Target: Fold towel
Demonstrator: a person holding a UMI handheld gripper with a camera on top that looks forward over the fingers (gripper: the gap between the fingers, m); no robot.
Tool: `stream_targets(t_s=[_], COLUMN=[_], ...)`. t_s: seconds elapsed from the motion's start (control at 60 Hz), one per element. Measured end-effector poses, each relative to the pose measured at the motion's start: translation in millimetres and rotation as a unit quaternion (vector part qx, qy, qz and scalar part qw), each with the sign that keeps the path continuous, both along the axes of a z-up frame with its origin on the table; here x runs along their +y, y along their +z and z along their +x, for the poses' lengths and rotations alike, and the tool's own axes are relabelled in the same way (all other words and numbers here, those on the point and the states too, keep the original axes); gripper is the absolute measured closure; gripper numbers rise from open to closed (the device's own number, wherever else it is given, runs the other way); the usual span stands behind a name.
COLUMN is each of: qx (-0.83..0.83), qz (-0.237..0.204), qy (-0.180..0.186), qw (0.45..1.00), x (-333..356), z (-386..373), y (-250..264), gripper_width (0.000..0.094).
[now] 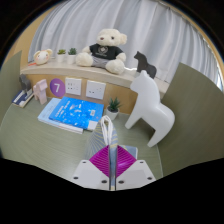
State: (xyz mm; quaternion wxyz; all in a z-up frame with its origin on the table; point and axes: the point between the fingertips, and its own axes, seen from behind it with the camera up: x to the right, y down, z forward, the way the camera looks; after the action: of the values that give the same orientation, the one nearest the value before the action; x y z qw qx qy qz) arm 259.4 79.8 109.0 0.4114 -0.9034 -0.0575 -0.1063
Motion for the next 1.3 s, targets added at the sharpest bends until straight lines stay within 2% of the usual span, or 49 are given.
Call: stream_targets(t_s=[0.05,0.117,0.15,0.217,0.25,0.333,0.45,0.7,0.833,1.3], qx=[0.010,0.009,0.007,0.011,0.023,0.047,0.055,0.111,0.128,0.123], qz=[-0.006,-0.013,-0.018,-0.028,-0.025,-0.005,0.010,0.069,0.089,0.103], qy=[-0.003,-0.011,-0.020,-0.031,-0.033,-0.030,-0.019,0.020,0.032,0.029], qw=[1.000,1.000,1.000,0.999,0.999,0.998,0.998,0.991,0.987,0.987], x=[-3.1,-7.6,-11.7,-18.7,-20.6,-23.8,-34.0,-80.7,-121.3,-239.8], z=[20.0,48.5,58.6,72.4,72.6,64.9,43.3,-44.1,-81.7,-128.5], y=[-10.1,-25.6,-35.1,-45.9,-45.4,-34.0,-5.8,80.2,107.9,124.4], gripper_width=[0.0802,0.0561,0.0475,0.0364,0.0324,0.0304,0.0195,0.0170,0.0168,0.0171])
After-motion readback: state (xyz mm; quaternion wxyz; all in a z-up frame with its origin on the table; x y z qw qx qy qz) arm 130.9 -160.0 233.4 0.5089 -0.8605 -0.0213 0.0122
